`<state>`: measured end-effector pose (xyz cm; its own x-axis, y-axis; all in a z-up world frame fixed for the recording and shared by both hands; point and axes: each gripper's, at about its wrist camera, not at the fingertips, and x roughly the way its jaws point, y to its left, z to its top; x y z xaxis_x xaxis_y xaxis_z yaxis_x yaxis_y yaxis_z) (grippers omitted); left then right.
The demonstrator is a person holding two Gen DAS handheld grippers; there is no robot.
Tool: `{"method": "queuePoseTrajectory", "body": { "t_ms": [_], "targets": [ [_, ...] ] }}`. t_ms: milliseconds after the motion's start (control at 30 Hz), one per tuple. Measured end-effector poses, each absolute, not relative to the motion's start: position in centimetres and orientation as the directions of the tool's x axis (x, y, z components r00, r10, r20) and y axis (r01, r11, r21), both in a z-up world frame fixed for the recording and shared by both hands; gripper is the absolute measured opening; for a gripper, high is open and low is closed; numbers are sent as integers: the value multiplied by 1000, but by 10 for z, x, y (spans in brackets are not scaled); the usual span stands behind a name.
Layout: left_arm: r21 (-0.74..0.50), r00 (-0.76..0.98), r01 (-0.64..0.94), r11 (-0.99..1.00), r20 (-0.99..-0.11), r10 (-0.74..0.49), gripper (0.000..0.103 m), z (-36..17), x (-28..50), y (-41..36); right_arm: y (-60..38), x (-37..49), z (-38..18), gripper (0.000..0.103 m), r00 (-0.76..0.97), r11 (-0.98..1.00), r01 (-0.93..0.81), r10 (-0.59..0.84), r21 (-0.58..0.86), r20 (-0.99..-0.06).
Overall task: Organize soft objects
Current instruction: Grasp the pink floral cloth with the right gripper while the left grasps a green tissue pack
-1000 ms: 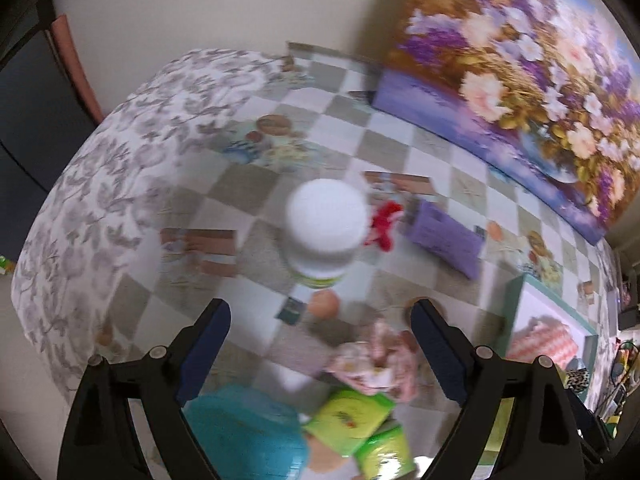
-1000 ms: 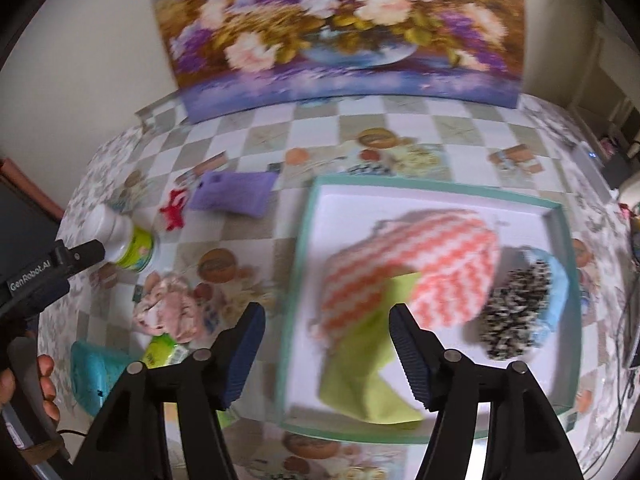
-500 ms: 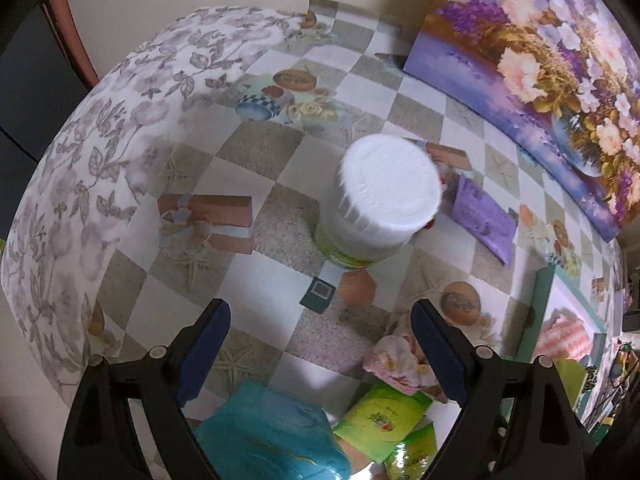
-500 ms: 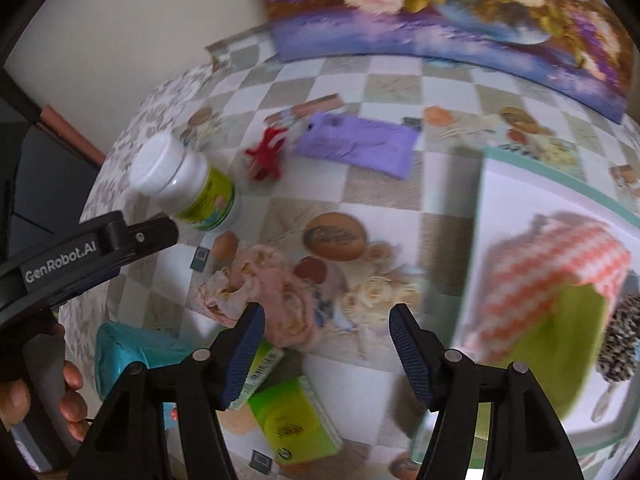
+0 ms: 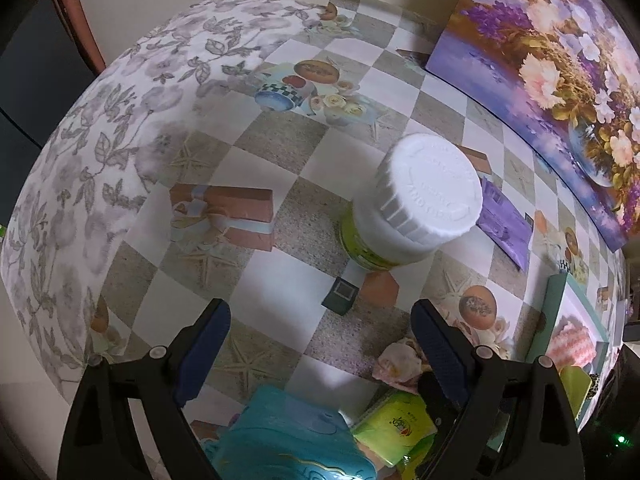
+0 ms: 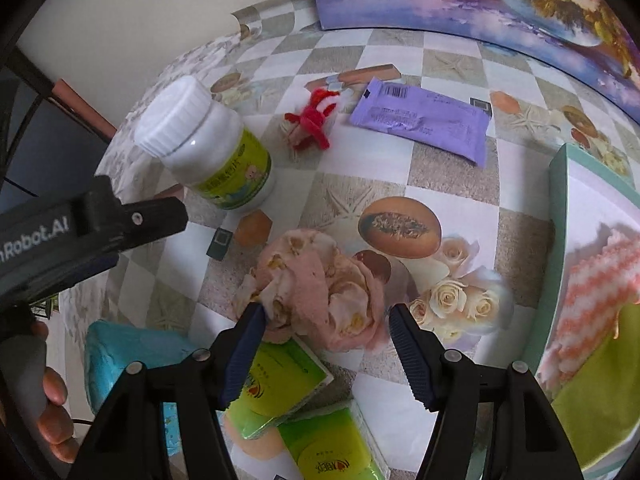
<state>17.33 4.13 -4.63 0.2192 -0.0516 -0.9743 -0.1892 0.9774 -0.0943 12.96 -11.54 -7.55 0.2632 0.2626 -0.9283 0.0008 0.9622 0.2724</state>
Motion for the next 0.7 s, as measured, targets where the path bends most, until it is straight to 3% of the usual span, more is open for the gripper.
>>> {"method": "queuePoseTrajectory", "body": {
  "t_ms": [167,300,700],
  "targets": [
    [-132,211,-173,976,-973,-95,92,-48,172,36,-118,130,-76,30,268,959,-12,276,283,-923],
    [-138,201,-158,978,-974,-105,92,-49,170,30,-124,124,-74,19,273,959,-13,276,284,-922],
    [-80,157,22,997,-984,-83,92,-46,162,-9,-163,109,-62,11,291,959,67,245,275,-925]
  ]
}}
